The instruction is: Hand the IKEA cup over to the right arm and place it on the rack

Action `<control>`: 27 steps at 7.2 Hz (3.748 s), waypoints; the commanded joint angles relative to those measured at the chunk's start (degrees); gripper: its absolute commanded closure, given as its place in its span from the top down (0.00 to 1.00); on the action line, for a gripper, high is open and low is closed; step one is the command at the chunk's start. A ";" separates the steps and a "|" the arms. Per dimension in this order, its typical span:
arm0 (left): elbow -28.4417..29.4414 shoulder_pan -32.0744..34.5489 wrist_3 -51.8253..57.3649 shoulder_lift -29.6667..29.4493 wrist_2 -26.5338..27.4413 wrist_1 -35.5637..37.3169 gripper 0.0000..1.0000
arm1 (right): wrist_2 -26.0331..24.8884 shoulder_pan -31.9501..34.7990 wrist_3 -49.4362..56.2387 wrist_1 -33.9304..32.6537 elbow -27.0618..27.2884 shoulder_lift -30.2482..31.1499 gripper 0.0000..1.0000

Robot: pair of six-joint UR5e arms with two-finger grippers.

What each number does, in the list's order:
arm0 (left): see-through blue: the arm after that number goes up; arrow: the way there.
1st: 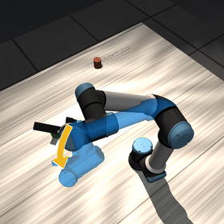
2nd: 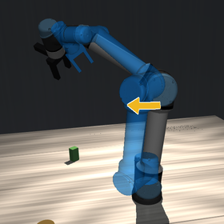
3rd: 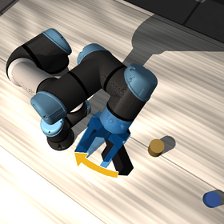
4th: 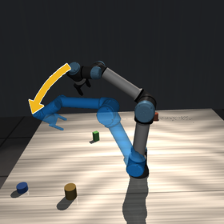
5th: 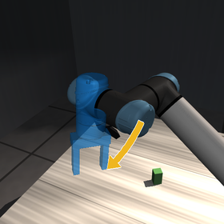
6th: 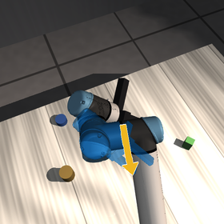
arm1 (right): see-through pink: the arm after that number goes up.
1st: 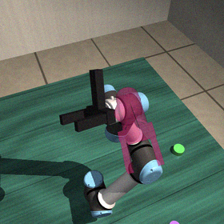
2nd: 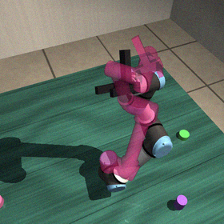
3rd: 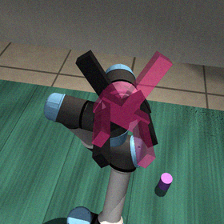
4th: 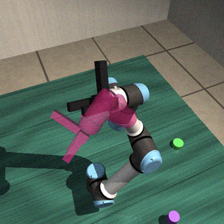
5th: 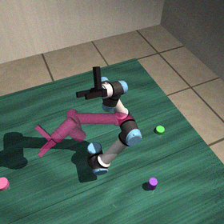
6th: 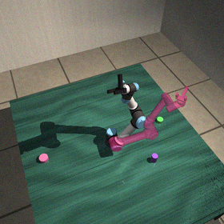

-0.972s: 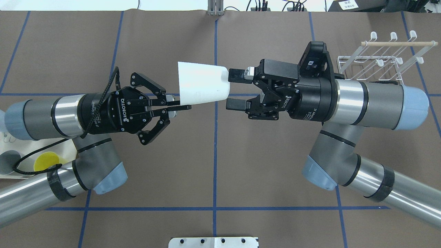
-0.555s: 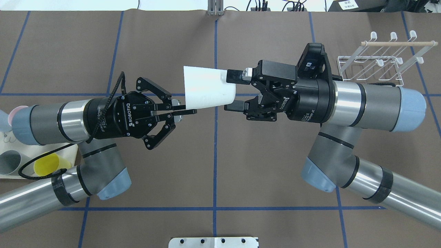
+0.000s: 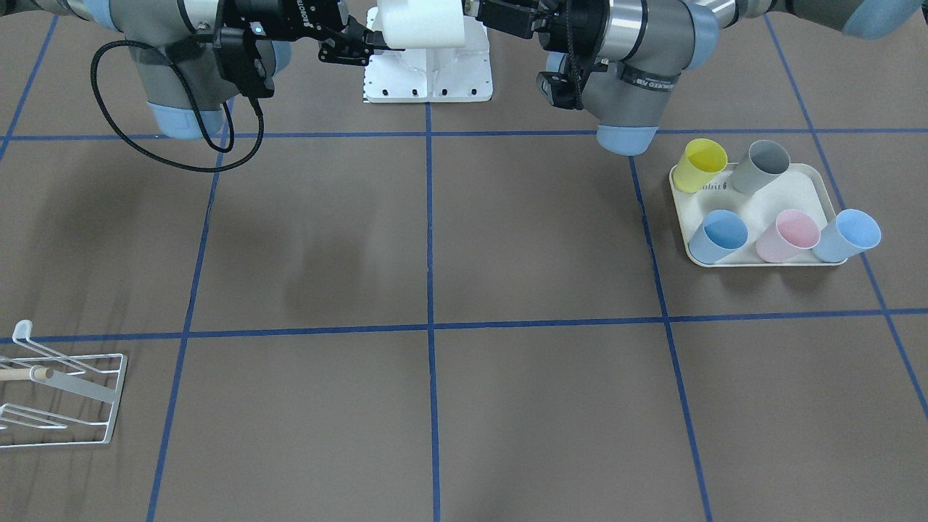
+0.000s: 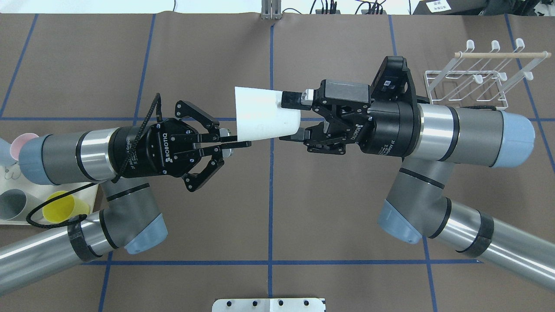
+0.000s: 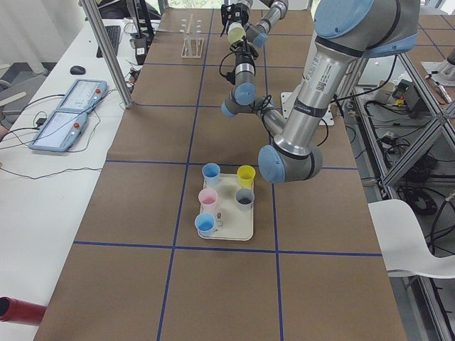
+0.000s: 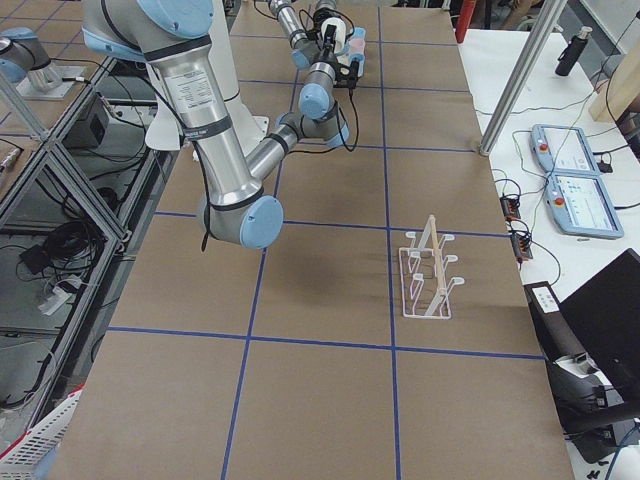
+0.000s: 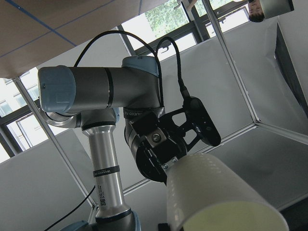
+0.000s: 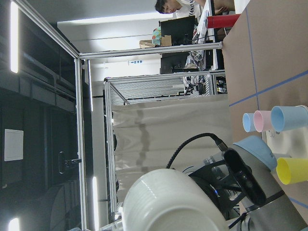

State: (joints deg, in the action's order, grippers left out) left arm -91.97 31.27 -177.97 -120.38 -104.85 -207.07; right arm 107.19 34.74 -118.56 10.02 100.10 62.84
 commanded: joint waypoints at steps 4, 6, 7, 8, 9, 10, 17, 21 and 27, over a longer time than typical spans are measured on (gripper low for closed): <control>0.04 -0.60 0.17 0.06 0.00 -0.18 0.27 | -0.22 -0.03 0.00 1.84 -0.08 0.09 0.50; -0.31 -0.60 0.08 0.06 0.00 0.00 0.99 | -0.23 0.06 0.00 2.02 -0.08 0.17 0.32; -1.27 -0.42 0.17 0.23 0.00 0.17 1.00 | -0.23 0.15 0.09 2.02 -0.08 0.17 0.29; -1.97 0.19 0.43 0.58 0.00 0.18 1.00 | -0.23 0.23 0.09 2.11 0.00 0.17 0.29; -1.89 3.07 0.61 2.15 -0.43 0.26 1.00 | -0.14 0.93 0.00 2.20 0.61 0.78 0.29; -1.89 5.53 0.69 3.99 -0.61 0.44 1.00 | -0.05 2.59 0.69 2.20 0.53 3.23 0.30; -2.94 21.36 51.32 7.07 -24.87 36.44 1.00 | 18.66 30.96 35.77 -28.06 -1.14 20.54 0.29; -3.56 31.56 76.78 13.50 -27.95 50.15 1.00 | 23.68 39.51 55.51 -53.80 1.66 21.18 0.26; -6.79 40.61 112.17 19.48 -31.72 72.98 1.00 | 23.06 38.64 79.98 -82.27 5.38 20.48 0.24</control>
State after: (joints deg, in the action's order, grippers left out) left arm -96.91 69.84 -73.70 -101.67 -135.55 -140.40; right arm 130.07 73.83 -39.30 -71.73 106.56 83.43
